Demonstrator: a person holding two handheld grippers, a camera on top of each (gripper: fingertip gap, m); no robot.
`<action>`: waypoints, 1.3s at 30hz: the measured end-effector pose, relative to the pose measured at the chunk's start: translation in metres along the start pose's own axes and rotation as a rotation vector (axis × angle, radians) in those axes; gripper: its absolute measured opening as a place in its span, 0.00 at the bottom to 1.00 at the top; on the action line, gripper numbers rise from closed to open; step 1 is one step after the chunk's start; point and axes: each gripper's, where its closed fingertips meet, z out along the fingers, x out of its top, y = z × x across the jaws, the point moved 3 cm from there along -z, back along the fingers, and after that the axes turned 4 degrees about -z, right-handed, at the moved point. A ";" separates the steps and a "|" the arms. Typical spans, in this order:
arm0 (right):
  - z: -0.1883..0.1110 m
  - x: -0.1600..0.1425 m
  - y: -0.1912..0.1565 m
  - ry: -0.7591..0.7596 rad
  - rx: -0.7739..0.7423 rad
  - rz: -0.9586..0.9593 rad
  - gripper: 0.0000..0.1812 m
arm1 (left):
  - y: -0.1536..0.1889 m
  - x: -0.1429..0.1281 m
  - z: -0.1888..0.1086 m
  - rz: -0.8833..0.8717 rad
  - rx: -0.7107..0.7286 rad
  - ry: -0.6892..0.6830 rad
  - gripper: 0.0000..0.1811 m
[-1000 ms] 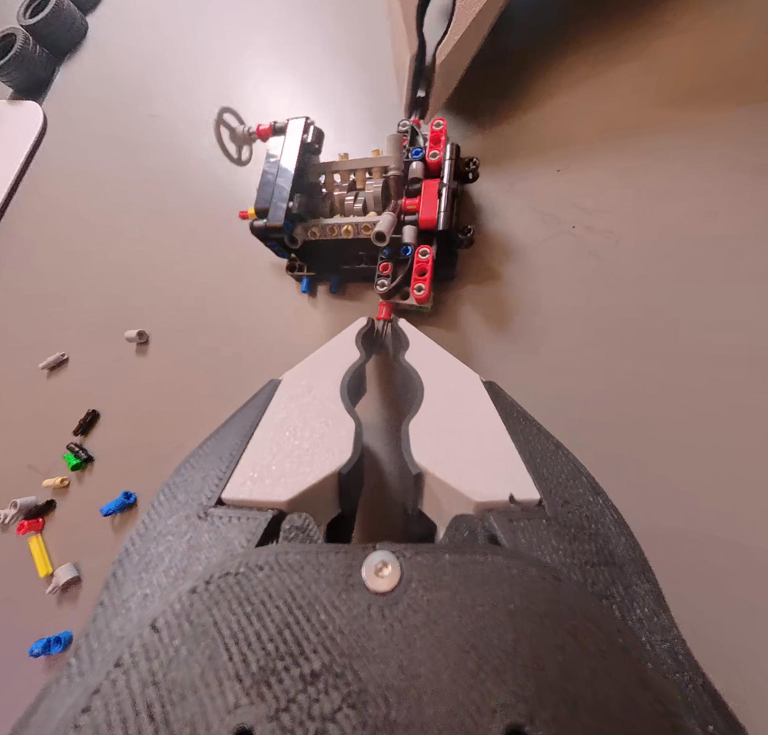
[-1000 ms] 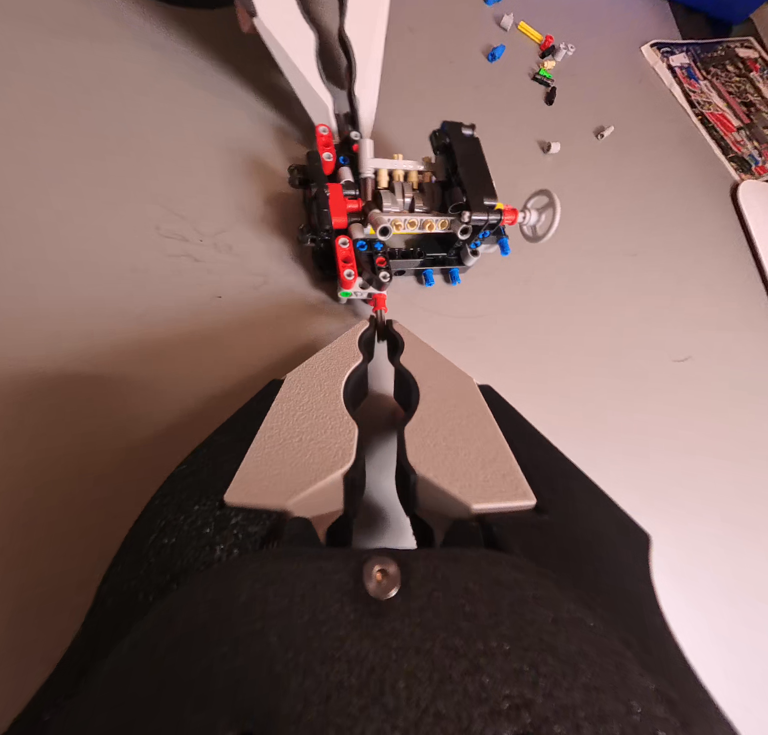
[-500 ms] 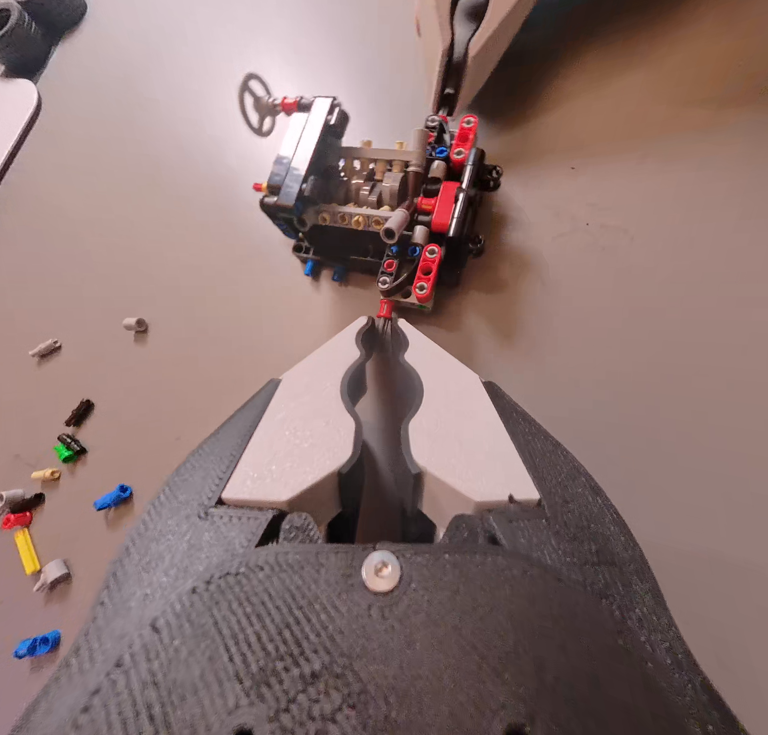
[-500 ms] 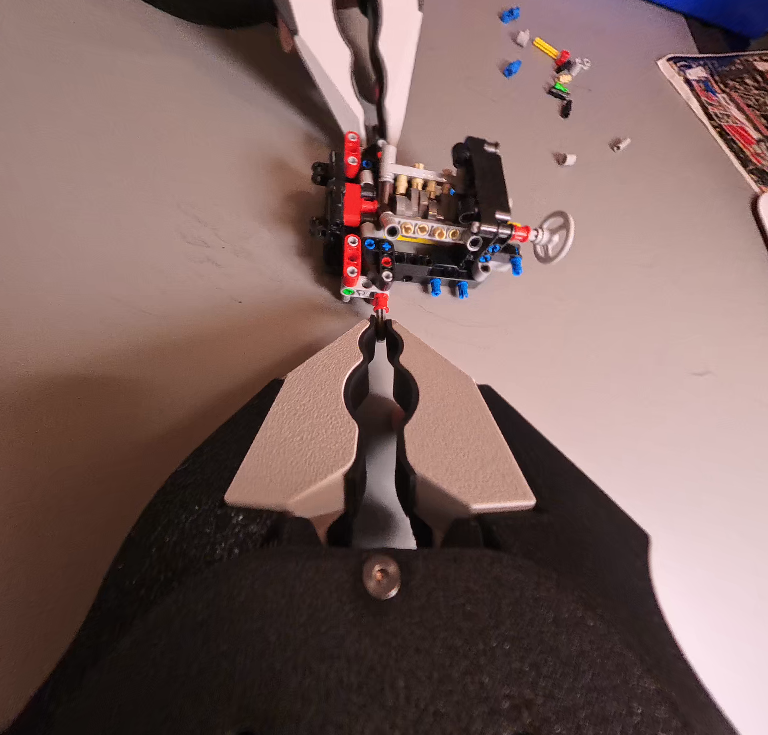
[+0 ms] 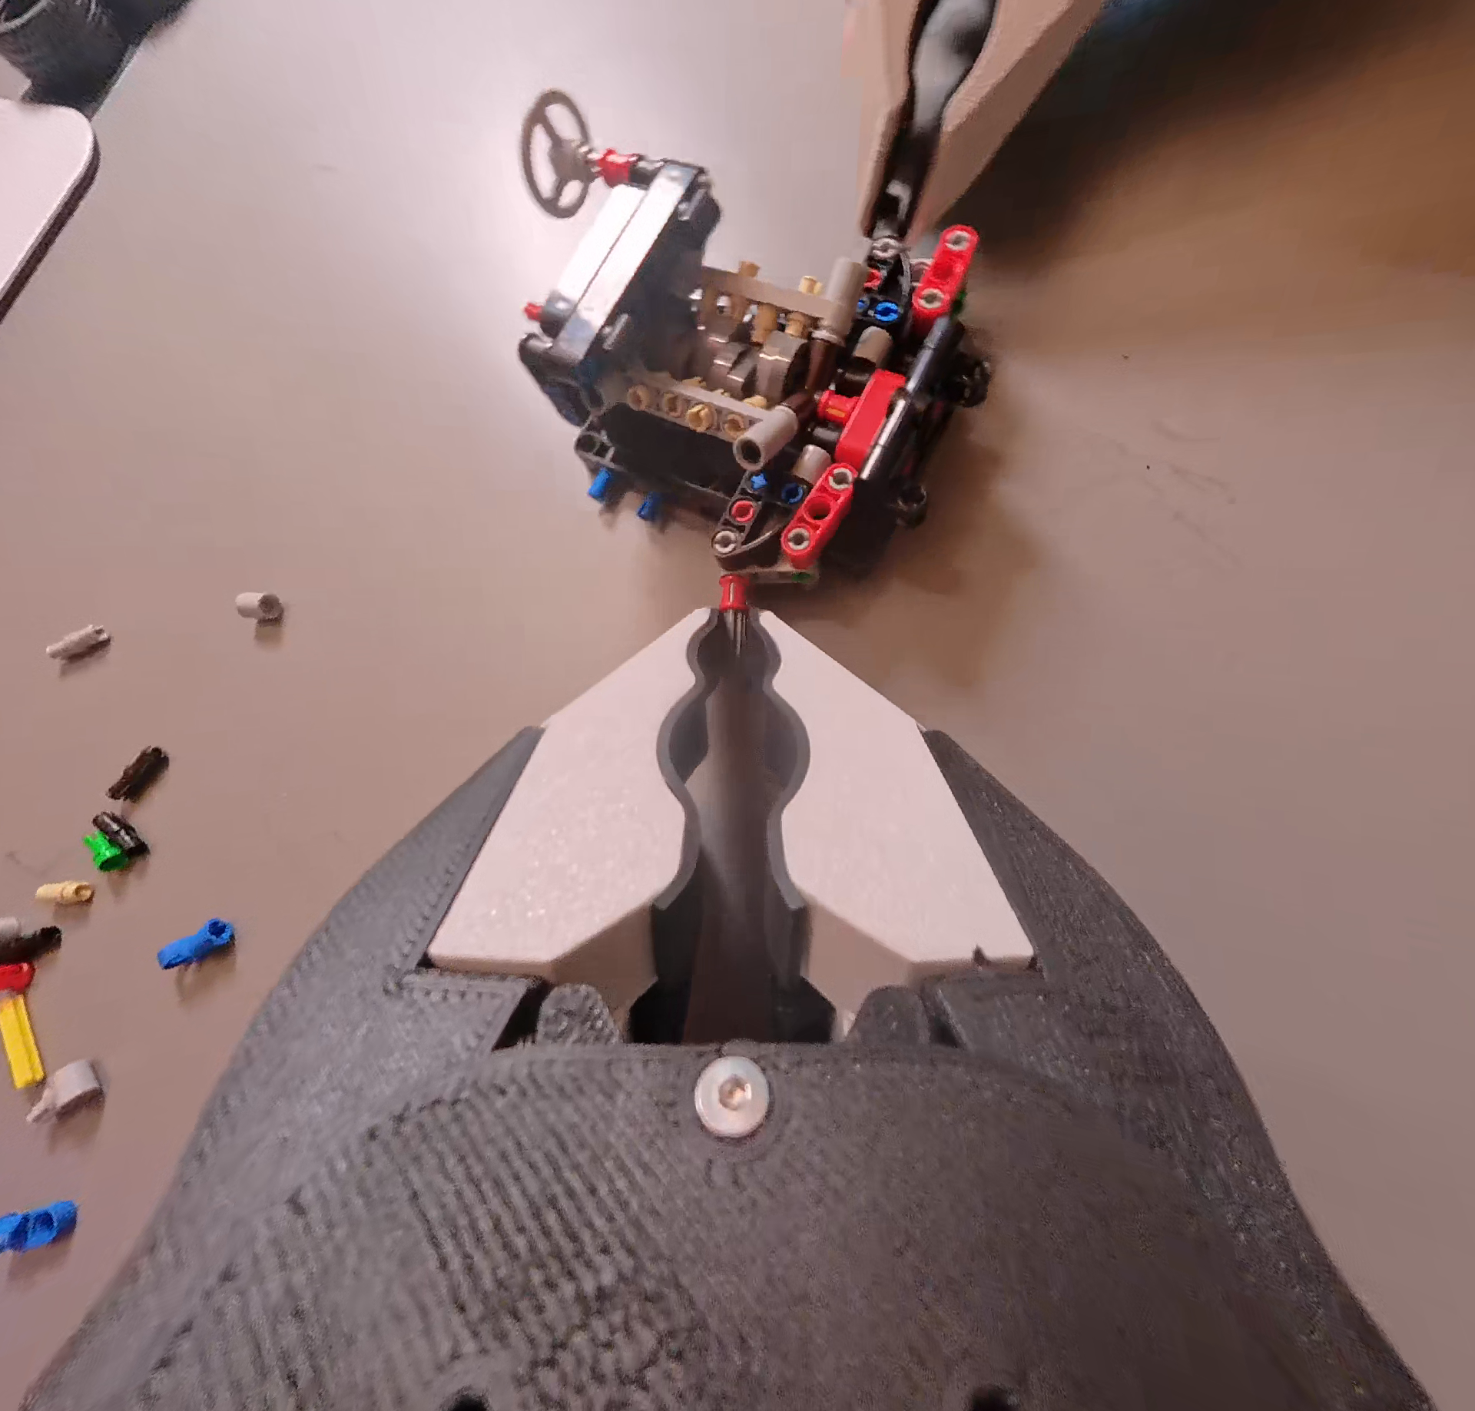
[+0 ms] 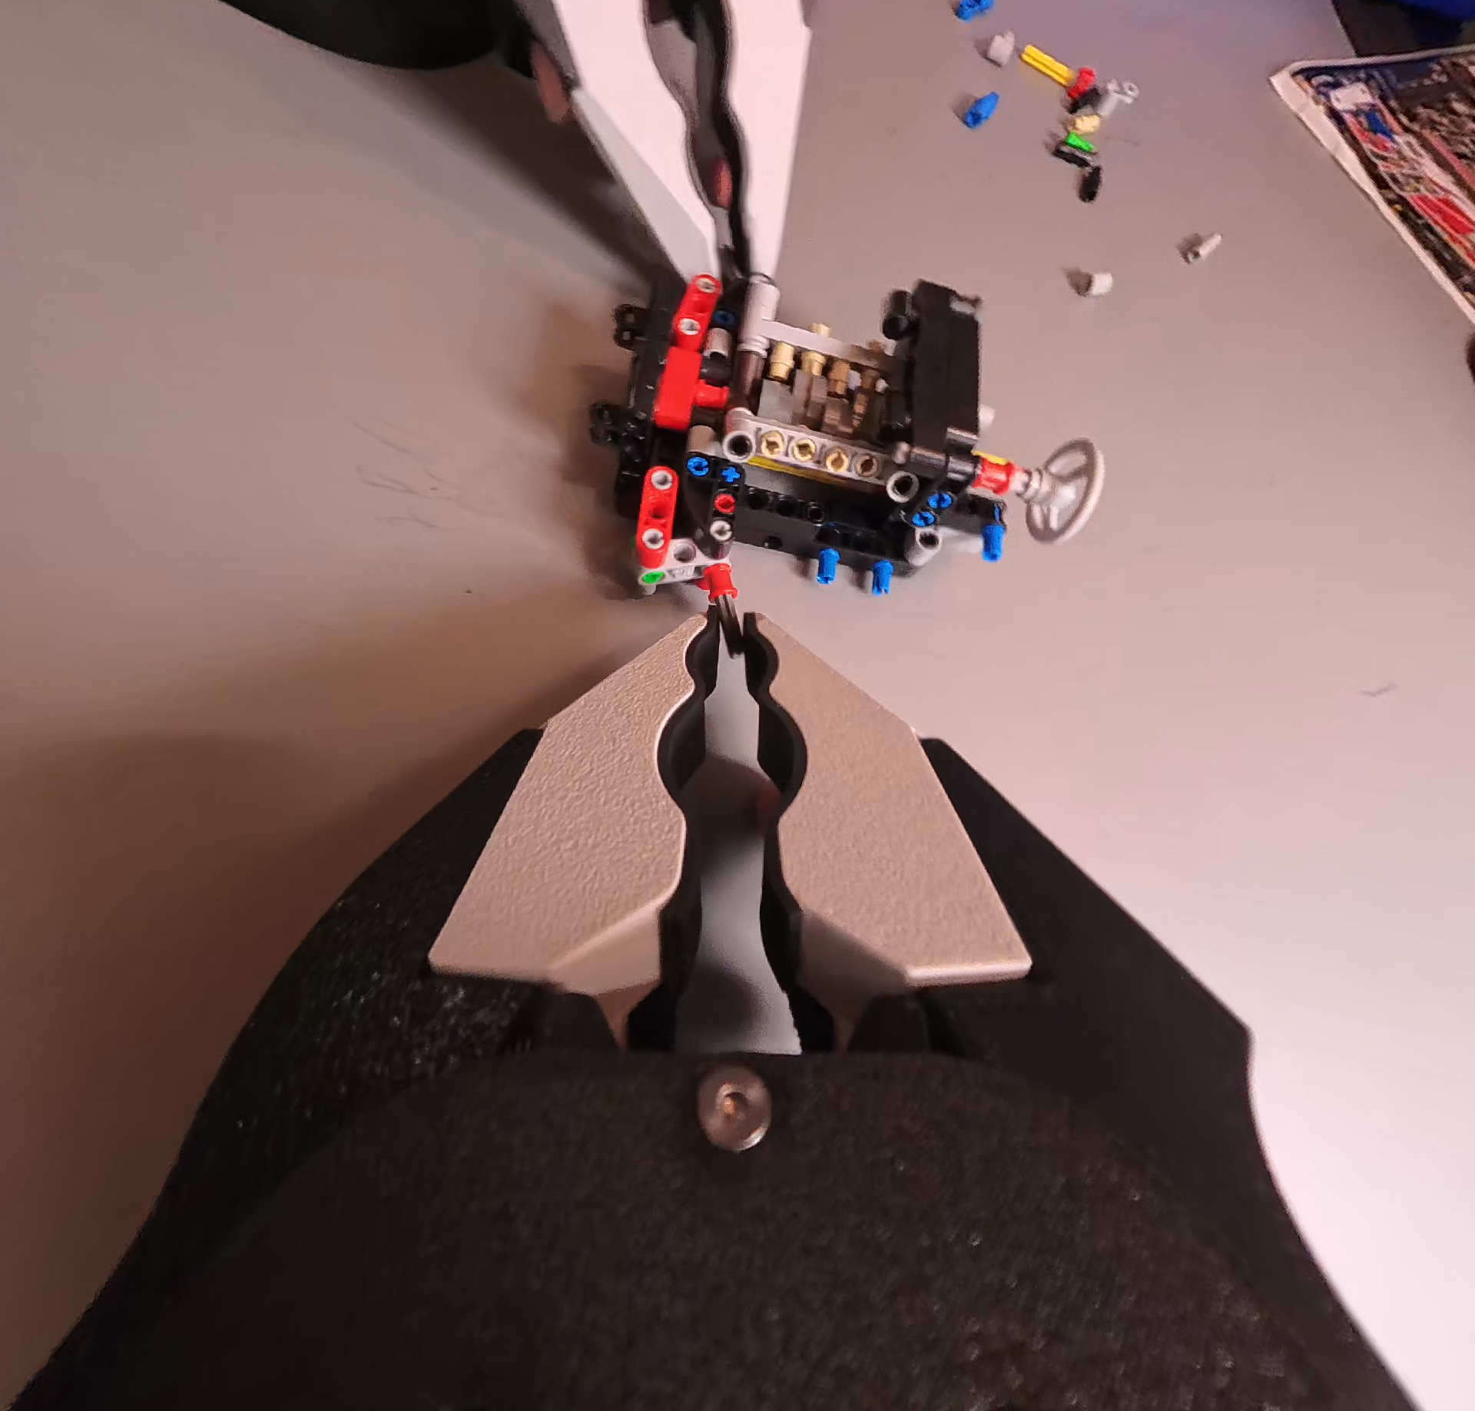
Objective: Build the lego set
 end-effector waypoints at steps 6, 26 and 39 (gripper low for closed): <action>-0.001 -0.006 0.013 -0.077 -0.106 0.075 0.03 | 0.017 0.002 -0.002 0.102 -0.091 0.044 0.01; -0.006 -0.007 0.004 -0.108 -0.120 -0.015 0.01 | 0.001 0.005 0.005 -0.023 0.031 0.008 0.04; -0.010 -0.011 0.006 -0.080 -0.070 0.006 0.03 | 0.010 0.008 0.007 0.076 0.022 0.025 0.01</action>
